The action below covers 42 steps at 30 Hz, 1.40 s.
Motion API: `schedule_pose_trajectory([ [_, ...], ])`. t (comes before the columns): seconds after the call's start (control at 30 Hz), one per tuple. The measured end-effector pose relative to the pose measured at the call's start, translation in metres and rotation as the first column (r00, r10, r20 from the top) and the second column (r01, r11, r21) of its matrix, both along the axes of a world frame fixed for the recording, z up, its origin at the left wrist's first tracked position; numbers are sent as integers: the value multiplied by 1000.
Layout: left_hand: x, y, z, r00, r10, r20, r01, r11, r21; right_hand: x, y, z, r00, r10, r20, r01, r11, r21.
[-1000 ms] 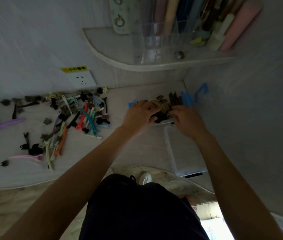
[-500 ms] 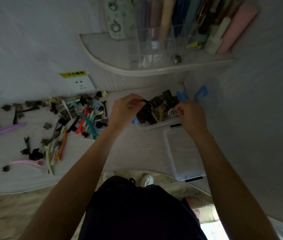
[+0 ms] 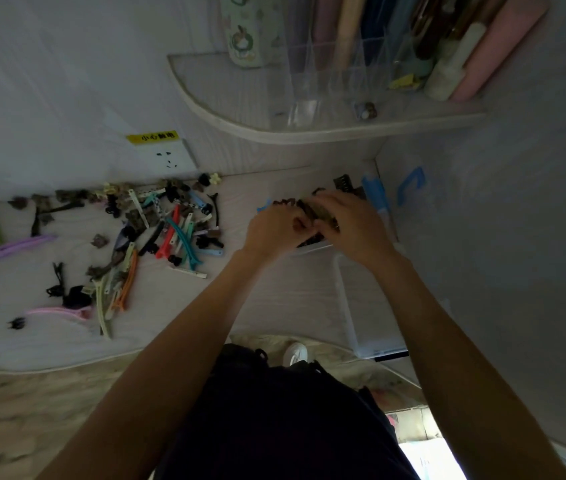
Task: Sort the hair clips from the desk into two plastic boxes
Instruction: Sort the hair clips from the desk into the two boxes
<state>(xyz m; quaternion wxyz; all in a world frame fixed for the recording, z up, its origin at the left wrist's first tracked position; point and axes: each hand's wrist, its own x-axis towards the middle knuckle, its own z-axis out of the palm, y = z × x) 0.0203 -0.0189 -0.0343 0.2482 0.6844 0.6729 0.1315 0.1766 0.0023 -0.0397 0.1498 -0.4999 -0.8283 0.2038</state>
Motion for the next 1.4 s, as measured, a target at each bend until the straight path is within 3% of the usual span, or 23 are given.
schedule_pose_trajectory([
  [0.1, -24, -6, -14, 997, 60, -40, -51, 981, 185, -5, 4, -15, 993, 26, 116, -26, 1000, -7],
  [0.27, -44, -16, -29, 963, 140, 229, -137, 990, -27, -7, 21, -14, 982, 0, 190, -1, 1000, 6],
  [0.43, -44, -16, -28, 967, 136, 215, -141, 990, 11, -19, 23, -14, 946, -56, 319, 57, 998, 7],
  [0.5, -44, -16, -30, 976, 117, 181, -121, 993, 10, -19, 22, -13, 954, -92, 286, 93, 996, 11],
  [0.6, -44, -14, -29, 983, 104, 154, -106, 994, 10, -8, 26, -8, 977, -198, 79, 196, 980, 27],
  [0.67, -44, -15, -28, 981, 112, 160, -116, 993, 17, -4, 23, -7, 995, -102, 3, 102, 992, 74],
  [0.77, -42, -17, -29, 979, 118, 164, -121, 993, 10, -15, 16, -15, 976, 160, 145, -162, 987, 2],
  [0.87, -41, -18, -29, 976, 116, 184, -119, 993, 4, -28, 13, -28, 929, 217, 301, -162, 967, -198],
  [0.97, -41, -18, -29, 975, 131, 177, -133, 991, 1, -32, 18, -32, 897, 248, 365, -157, 953, -260],
  [1.07, -43, -17, -30, 977, 132, 166, -134, 991, 0, -24, 14, -24, 984, 107, 145, -73, 973, -218],
  [1.2, -45, -17, -31, 980, 105, 168, -108, 994, 6, -12, 1, -7, 995, -91, -51, 92, 996, 6],
  [1.3, -55, -25, -25, 967, 119, 226, -139, 987, 76, -19, -14, 6, 988, -100, -118, 110, 990, 84],
  [1.4, -82, -49, -11, 927, 201, 318, -277, 937, 213, -46, -35, 13, 981, -50, -189, 82, 983, 166],
])
